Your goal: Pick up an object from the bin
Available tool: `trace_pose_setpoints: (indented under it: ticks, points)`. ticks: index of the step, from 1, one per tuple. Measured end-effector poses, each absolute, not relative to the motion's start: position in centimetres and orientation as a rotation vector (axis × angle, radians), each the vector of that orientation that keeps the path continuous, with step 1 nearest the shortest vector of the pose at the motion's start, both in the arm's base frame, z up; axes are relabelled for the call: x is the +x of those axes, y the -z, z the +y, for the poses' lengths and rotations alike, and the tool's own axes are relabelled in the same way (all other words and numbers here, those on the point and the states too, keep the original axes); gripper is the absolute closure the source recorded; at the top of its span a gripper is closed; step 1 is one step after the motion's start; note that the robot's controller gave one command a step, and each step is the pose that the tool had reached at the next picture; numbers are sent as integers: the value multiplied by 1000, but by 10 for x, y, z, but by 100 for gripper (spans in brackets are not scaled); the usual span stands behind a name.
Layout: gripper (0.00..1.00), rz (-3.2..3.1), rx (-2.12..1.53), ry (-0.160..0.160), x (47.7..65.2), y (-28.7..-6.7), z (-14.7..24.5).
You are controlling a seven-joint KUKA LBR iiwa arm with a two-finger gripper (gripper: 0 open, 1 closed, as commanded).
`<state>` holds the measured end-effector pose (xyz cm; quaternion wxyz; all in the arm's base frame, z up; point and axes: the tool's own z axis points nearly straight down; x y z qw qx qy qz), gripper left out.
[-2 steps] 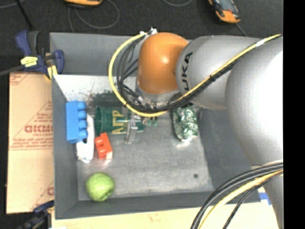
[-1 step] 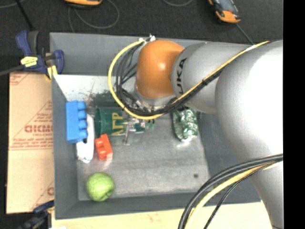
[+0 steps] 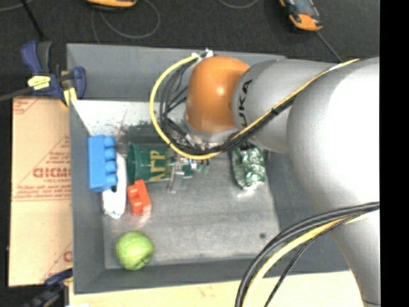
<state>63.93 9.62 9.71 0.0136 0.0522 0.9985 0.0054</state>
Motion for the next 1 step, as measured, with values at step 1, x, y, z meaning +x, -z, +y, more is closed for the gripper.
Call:
trace_pose_setpoints:
  ticks: [1]
  points:
    - [0,3113,182,-12,656,-95,90]
